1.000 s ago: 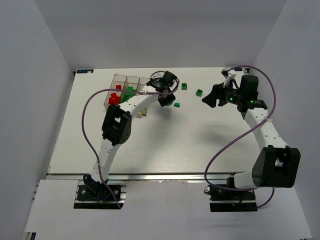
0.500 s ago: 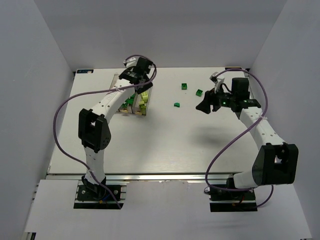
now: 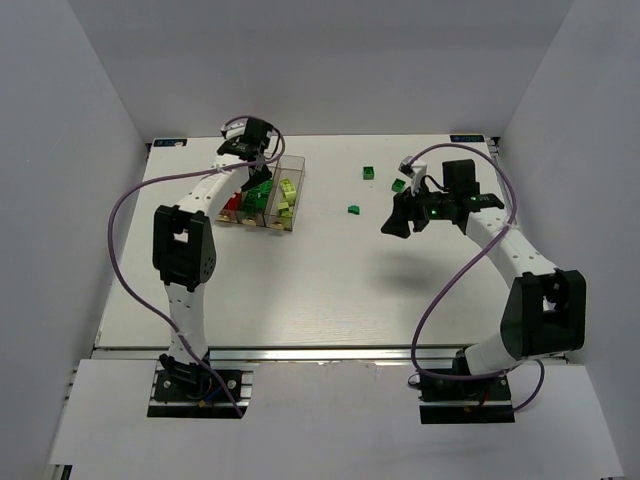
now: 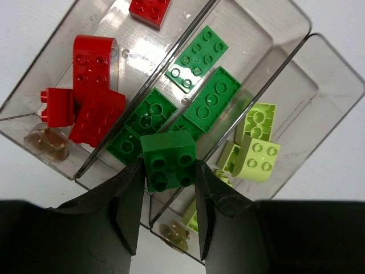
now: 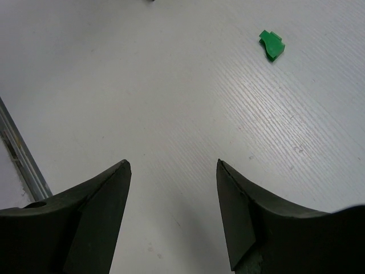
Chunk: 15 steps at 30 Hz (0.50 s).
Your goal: Sort the legos into containers by color
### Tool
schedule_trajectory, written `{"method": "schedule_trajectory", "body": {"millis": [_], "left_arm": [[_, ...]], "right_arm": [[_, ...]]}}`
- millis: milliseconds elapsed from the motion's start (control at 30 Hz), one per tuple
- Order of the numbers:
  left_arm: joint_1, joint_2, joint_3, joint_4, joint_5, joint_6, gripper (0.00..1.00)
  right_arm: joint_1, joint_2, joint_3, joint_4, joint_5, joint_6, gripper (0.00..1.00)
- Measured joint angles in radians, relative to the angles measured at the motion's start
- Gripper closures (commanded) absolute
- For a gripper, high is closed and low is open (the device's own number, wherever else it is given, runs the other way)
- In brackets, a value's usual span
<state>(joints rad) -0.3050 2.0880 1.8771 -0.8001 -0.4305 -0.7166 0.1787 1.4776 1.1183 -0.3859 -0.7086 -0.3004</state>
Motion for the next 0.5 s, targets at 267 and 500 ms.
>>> {"method": "schedule_trajectory", "body": {"millis": [267,500], "left_arm": [[0.000,0.055,0.001,-0.002,-0.002,0.027,0.16],[0.000,0.052,0.003,0.001,-0.003,0.029,0.10]], "right_arm": [[0.011,0.030,0.027,-0.031,0.018,-0.023,0.32],[0.042,0.075,0.052,-0.040,0.045,-0.047,0.31]]}}
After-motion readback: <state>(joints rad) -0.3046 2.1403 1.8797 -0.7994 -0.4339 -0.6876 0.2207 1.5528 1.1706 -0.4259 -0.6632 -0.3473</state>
